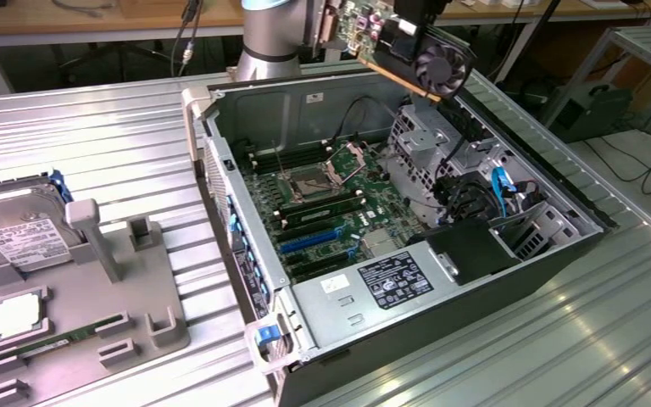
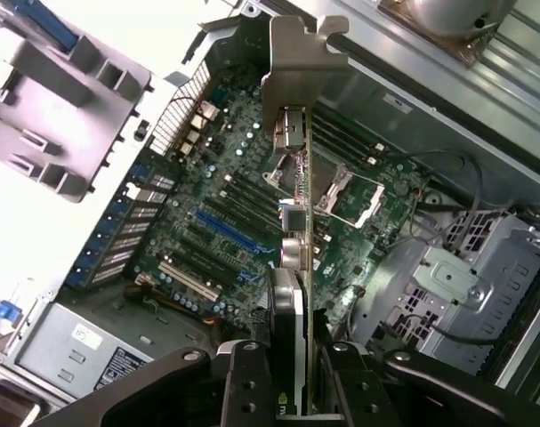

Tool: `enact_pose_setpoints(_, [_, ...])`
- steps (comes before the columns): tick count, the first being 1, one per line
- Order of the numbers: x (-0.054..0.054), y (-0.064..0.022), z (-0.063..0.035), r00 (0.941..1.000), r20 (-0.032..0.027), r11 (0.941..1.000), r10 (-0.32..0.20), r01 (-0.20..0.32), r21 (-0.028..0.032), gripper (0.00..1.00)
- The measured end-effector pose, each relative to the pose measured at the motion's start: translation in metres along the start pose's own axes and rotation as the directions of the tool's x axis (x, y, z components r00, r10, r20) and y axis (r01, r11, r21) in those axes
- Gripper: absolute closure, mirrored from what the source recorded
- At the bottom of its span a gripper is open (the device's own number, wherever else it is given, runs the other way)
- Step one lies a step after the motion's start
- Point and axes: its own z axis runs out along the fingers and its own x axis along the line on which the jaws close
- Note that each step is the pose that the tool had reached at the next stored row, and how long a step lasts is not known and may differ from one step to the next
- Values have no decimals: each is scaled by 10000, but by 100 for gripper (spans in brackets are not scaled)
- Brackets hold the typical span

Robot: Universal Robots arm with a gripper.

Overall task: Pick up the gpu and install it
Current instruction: 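Insert the gpu into the slot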

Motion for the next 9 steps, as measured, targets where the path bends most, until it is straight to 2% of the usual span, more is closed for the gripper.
enact_pose_setpoints(4, [-1, -1, 1, 9959, -51, 9959, -909, 909, -24, 73])
enact_pose_setpoints(9, [-2, -1, 1, 9874, -86, 9874, -1581, 1580, -45, 73])
